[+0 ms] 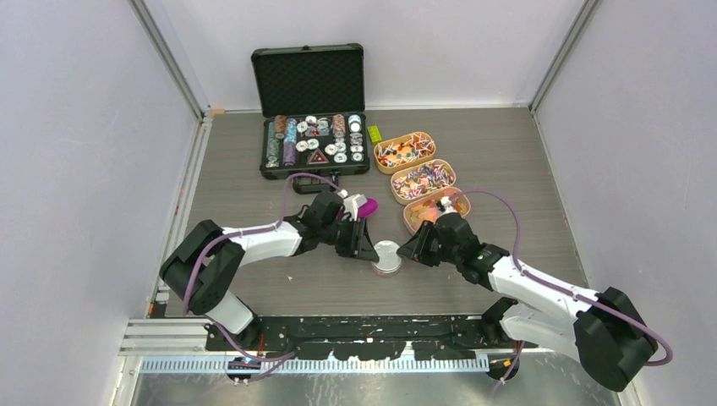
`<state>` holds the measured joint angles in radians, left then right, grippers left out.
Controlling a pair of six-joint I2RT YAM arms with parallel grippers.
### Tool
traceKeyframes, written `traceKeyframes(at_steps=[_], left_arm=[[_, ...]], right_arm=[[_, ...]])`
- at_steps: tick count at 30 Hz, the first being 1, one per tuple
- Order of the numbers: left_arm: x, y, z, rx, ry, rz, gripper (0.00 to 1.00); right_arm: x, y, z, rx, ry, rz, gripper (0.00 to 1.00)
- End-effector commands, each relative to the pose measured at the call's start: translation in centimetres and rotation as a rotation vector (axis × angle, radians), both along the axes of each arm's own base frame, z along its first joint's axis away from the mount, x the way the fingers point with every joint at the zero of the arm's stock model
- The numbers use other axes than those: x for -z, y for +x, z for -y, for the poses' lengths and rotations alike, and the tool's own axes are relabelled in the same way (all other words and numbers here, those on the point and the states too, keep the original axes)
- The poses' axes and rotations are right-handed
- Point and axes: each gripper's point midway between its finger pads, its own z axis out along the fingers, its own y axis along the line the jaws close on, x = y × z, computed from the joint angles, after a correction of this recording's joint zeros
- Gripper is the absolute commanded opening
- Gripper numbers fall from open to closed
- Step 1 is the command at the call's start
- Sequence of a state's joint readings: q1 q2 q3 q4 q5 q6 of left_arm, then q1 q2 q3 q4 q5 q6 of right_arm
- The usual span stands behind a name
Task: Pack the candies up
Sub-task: Screw the bottle lid onto the packing bottle.
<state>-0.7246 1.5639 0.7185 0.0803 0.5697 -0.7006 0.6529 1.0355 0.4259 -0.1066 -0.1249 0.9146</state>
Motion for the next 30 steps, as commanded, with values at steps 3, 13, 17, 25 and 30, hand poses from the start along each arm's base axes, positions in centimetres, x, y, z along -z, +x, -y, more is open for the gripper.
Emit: traceKeyframes(at_steps=[3,13,17,25,30], left_arm=[[2.6,0.5,-1.8,-0.029,0.140,0.021,0.28],[4.0,2.8,-2.8,-0.075,0.225,0.010,0.18],[4.1,3.6,-2.6,-0.064,0.253,0.019,0.17],[3.9,4.2,-2.1,-0.059,0.252,0.027,0.26],[2.1,5.3,-1.1,-0.056,0.221,0.058,0.27]], right_arm=[[2.9,-1.1,-0.3,0.067,0.073,-0.045,0.11],[4.5,-2.2,-0.3,0.132,0.091,-0.086,0.05],[4.3,-3.0,-0.9,0.111,0.090,-0.091,0.06],[3.5,-3.7,-0.9,0.128,0.098,-0.091,0.11],[2.2,-3.3,0.2,0.168,0.076,-0.055,0.22]])
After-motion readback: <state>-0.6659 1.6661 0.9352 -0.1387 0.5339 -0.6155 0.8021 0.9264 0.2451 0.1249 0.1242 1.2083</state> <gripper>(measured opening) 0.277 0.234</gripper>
